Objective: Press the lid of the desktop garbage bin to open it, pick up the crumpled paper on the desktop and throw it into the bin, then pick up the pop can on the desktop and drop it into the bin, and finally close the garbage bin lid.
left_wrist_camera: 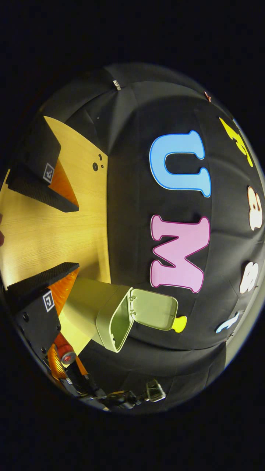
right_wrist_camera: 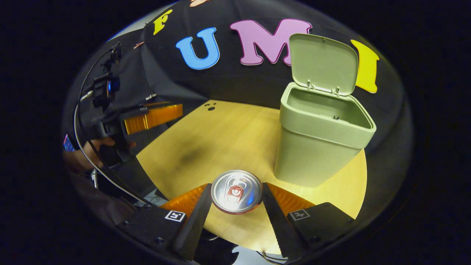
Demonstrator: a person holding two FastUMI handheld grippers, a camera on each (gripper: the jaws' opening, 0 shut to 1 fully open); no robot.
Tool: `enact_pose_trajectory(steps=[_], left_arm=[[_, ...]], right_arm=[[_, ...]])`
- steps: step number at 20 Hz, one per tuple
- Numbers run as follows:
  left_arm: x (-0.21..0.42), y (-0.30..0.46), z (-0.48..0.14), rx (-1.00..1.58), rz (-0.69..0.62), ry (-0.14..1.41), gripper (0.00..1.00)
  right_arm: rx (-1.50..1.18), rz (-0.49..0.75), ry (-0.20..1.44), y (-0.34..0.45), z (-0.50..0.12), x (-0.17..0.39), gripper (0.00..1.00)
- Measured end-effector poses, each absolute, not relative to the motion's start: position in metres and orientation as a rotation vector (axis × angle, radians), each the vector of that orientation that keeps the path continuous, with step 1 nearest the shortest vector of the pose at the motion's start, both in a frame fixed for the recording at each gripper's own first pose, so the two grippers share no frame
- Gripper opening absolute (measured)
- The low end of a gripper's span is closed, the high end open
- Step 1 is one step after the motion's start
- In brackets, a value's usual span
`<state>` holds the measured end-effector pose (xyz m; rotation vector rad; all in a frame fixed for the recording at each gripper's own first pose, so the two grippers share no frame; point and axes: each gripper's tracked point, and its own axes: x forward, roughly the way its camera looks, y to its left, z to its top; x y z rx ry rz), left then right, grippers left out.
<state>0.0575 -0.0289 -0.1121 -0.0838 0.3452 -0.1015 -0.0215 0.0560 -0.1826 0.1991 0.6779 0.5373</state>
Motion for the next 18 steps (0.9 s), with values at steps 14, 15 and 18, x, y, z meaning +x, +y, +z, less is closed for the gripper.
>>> enact_pose_trajectory(steps=[14, 15, 18], left_arm=[[0.056, -0.031, -0.117, -0.079, -0.103, 0.355, 0.90], [0.055, -0.031, -0.119, -0.078, -0.102, 0.356, 0.90], [0.055, -0.030, -0.120, -0.080, -0.096, 0.361, 0.90]], right_arm=[[0.195, 0.445, 0.412, -0.009, -0.050, 0.063, 0.86], [0.185, 0.431, 0.399, -0.016, -0.045, 0.074, 0.86], [0.175, 0.378, 0.380, -0.040, -0.037, 0.106, 0.86]])
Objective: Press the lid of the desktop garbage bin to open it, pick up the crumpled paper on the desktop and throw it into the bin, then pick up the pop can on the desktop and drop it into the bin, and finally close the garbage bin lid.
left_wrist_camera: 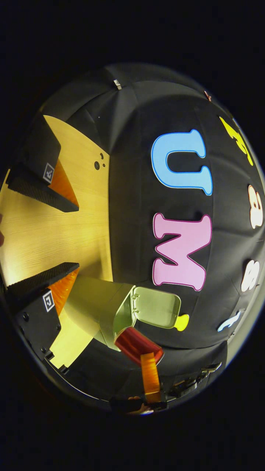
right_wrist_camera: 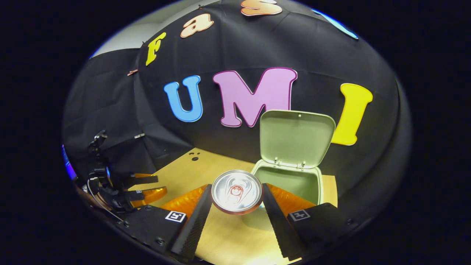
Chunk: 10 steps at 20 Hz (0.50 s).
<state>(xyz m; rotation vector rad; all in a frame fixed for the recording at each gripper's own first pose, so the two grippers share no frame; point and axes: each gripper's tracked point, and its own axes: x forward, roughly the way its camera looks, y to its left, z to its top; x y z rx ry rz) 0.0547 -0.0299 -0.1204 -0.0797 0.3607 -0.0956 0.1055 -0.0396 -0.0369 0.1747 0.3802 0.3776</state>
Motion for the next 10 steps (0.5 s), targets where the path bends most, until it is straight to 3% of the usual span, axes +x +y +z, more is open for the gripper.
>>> enact_pose_trajectory(steps=[10], left_arm=[[0.043, -0.015, -0.119, -0.071, -0.043, 0.361, 0.90]], right_arm=[[0.197, 0.293, 0.463, -0.077, -0.086, 0.173, 0.86]])
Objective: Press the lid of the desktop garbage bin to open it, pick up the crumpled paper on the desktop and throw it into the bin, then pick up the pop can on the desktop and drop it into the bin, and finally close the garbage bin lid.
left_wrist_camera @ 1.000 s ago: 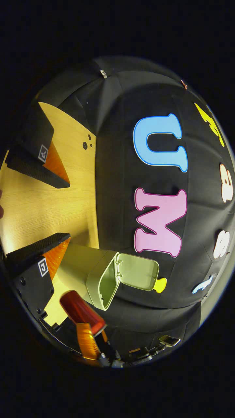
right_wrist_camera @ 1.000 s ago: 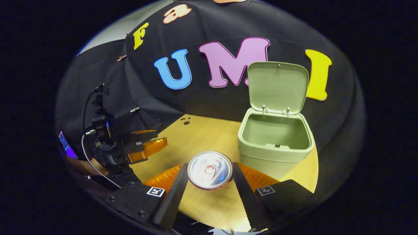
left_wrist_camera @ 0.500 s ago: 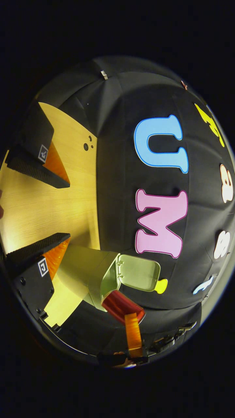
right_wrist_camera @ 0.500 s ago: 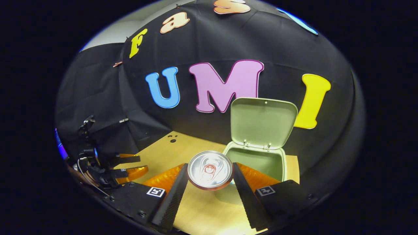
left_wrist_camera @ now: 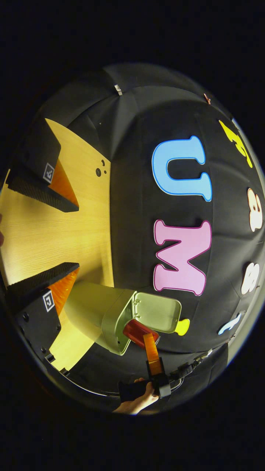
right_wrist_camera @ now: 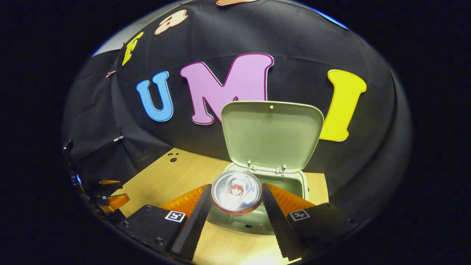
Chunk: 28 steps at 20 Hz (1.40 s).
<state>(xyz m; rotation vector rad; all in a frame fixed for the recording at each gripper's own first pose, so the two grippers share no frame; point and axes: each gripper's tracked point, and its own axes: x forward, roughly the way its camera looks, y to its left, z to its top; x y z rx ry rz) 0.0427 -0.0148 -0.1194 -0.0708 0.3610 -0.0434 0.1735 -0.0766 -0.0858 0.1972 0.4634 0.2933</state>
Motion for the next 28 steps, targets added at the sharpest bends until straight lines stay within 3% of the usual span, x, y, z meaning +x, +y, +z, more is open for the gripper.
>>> enact_pose_trajectory(steps=[14, 28], left_arm=[[0.025, -0.008, -0.119, -0.074, 0.021, 0.361, 0.90], [0.022, -0.017, -0.116, -0.069, -0.017, 0.361, 0.90]], right_arm=[[0.225, 0.249, 0.626, -0.078, -0.162, 0.185, 0.87], [0.231, 0.250, 0.508, -0.075, -0.119, 0.158, 0.84]])
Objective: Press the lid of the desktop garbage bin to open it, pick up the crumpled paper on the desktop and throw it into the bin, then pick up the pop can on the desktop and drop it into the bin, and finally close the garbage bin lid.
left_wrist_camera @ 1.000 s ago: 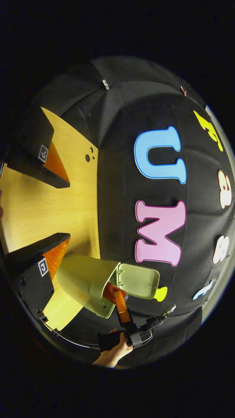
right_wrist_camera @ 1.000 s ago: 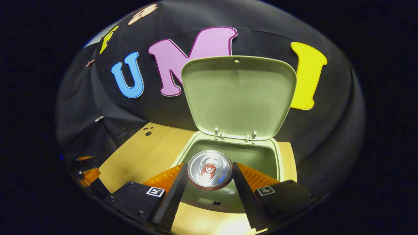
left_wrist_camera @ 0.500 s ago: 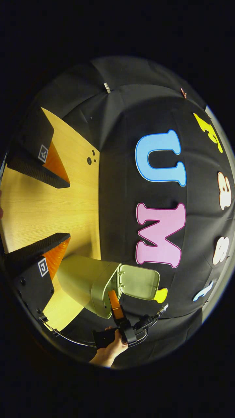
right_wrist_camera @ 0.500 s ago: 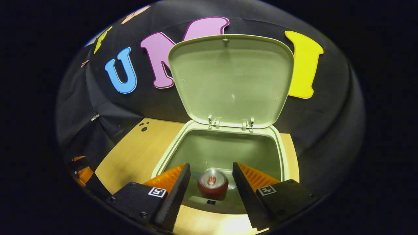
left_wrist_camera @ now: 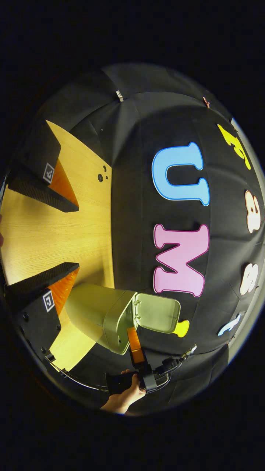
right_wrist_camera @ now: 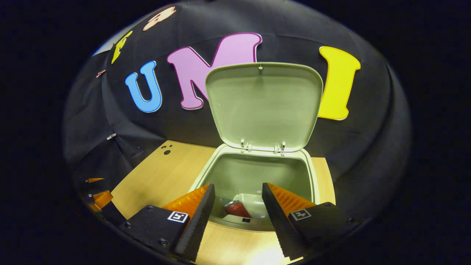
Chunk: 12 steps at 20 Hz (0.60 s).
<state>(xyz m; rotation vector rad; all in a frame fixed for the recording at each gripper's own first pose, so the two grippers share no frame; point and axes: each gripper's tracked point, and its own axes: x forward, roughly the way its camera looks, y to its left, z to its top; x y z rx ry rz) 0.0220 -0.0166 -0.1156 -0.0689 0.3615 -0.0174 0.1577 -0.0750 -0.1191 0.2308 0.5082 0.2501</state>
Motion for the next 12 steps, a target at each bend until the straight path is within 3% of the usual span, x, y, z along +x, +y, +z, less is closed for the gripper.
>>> enact_pose_trajectory(steps=[5, 9, 12], left_arm=[[0.024, -0.018, -0.117, -0.080, -0.028, 0.362, 0.90], [0.024, -0.021, -0.119, -0.083, -0.047, 0.365, 0.90], [0.025, -0.022, -0.118, -0.085, -0.059, 0.361, 0.90]], right_arm=[[0.230, 0.250, 0.427, -0.078, -0.078, 0.141, 0.87], [0.196, 0.236, 0.344, -0.078, -0.040, 0.143, 0.98], [0.192, 0.224, 0.268, -0.085, 0.001, 0.152, 0.98]])
